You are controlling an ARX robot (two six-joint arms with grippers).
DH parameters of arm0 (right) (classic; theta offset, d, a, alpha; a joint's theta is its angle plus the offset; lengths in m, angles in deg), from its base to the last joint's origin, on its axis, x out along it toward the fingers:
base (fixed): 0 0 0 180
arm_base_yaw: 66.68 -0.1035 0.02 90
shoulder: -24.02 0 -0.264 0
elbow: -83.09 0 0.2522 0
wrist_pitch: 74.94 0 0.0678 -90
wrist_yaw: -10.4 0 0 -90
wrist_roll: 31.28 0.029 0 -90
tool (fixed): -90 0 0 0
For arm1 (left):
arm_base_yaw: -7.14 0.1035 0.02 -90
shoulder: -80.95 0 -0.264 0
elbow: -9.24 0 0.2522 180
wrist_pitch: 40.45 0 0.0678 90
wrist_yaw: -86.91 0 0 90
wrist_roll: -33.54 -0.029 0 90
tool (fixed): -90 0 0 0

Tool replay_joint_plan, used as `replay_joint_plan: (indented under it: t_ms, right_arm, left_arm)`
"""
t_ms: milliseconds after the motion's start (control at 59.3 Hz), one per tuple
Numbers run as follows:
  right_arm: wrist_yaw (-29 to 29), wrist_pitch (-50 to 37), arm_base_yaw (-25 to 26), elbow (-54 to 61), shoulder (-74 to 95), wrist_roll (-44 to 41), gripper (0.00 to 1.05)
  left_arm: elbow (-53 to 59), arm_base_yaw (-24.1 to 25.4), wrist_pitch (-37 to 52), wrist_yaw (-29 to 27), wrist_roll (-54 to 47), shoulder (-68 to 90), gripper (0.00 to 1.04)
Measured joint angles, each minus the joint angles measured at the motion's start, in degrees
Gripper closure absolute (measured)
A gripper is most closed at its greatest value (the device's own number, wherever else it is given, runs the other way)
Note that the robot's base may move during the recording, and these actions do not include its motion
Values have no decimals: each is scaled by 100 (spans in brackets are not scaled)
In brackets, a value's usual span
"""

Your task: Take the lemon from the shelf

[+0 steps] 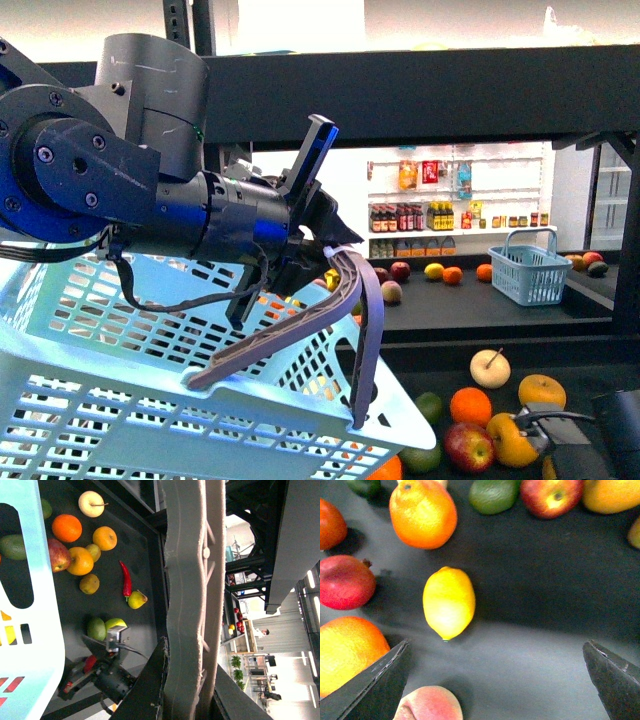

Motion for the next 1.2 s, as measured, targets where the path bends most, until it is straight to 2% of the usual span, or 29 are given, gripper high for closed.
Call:
replay_joint_plan:
  t_ms: [287,506,742,876,1197]
  right_arm:
    - [328,278,-317,-1338,1202,-44,2]
    - [321,807,-610,-2321,1880,-44,2]
    - [409,960,-905,-2837,2181,-31,2]
    - [634,1078,-903,-3141,2417,-111,2]
    - [723,1421,-903,-3620,2977,-203,2]
  left_arm:
    - [0,0,0,0,0,0,94]
    - [0,0,0,0,0,0,94]
    - [0,0,0,2,2,0,94]
    - [0,0,0,-2,2,0,94]
    - [0,0,0,7,2,0,94]
